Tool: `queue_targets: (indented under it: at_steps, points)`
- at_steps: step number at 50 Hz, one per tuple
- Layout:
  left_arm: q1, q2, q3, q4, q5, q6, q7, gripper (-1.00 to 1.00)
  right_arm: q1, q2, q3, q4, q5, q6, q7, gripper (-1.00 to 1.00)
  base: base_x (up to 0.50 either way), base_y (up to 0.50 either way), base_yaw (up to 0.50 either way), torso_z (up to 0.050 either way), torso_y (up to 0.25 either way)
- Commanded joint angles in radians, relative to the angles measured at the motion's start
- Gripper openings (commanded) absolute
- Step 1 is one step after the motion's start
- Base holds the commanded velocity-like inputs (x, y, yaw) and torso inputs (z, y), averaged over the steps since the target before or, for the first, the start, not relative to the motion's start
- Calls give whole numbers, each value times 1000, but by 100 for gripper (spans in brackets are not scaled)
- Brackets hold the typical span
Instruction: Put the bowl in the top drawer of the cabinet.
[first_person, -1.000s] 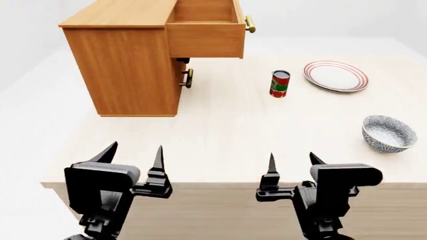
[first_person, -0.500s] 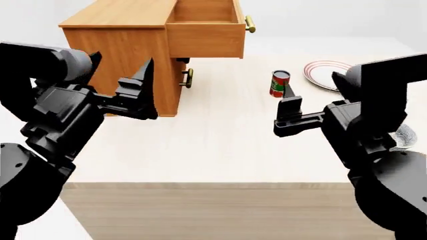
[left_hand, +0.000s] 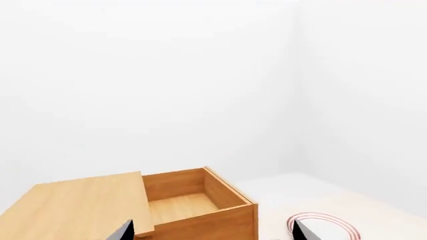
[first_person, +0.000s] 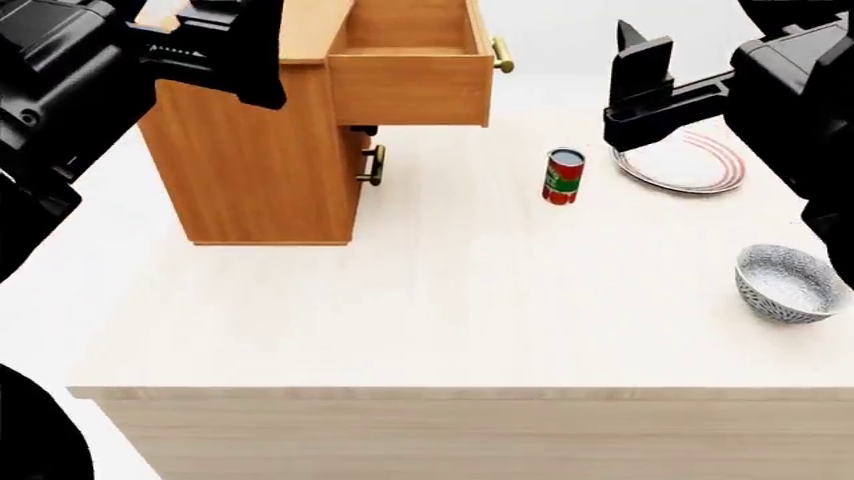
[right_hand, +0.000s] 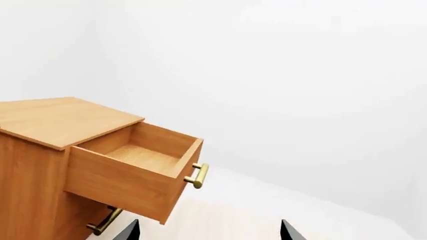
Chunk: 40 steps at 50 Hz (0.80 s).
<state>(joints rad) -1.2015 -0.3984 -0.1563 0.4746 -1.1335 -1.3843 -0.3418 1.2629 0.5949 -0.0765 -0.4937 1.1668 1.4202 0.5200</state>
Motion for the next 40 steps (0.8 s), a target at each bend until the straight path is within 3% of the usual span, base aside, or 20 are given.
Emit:
queue_targets:
  at_steps: [1,13,24,40]
  points:
    - [-72,-39,74,-78,68,38,30,100,109,33,-129,113,-88,-88,-106,100,180,0,0,0,0]
    - [-104,-49,180,-186,159,128,117,100,181,35,-203,181,-148,-116,-159,100,184,0,0,0,0]
    - [-97,-51,298,-302,303,306,230,100,236,34,-263,236,-202,-147,-201,100,188,0,0,0,0]
    - [-95,-61,288,-265,274,265,199,100,257,30,-320,282,-254,-205,-251,100,188,3,0,0,0]
